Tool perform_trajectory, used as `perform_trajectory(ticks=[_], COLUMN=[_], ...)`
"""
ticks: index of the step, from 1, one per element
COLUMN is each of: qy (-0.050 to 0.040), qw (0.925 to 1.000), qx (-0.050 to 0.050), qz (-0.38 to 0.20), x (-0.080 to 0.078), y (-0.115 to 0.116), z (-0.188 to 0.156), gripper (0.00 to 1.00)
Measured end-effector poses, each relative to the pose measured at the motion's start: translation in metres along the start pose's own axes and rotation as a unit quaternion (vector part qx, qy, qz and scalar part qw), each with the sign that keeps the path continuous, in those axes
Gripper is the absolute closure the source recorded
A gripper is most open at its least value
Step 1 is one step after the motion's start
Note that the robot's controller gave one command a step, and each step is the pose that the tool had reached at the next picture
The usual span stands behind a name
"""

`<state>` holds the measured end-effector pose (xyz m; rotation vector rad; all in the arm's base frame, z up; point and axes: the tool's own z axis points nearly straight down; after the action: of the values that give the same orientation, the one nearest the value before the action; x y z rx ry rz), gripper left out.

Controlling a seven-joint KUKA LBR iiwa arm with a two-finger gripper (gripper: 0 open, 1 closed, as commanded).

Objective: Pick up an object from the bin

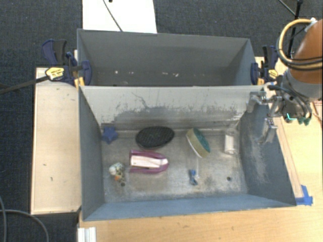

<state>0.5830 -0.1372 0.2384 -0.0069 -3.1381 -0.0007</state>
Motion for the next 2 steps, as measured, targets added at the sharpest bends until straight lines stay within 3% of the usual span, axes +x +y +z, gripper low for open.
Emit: perform_trajectory(ticks=[1,2], qy=[0.0005,-0.0069], qw=[0.9975,0.971], qx=[-0.001,0.001], qz=[-0.071,-0.239], x=[0.005,0.012], y=[0.079,0.123], z=[0.129,0.166], gripper=[0.0,0.0])
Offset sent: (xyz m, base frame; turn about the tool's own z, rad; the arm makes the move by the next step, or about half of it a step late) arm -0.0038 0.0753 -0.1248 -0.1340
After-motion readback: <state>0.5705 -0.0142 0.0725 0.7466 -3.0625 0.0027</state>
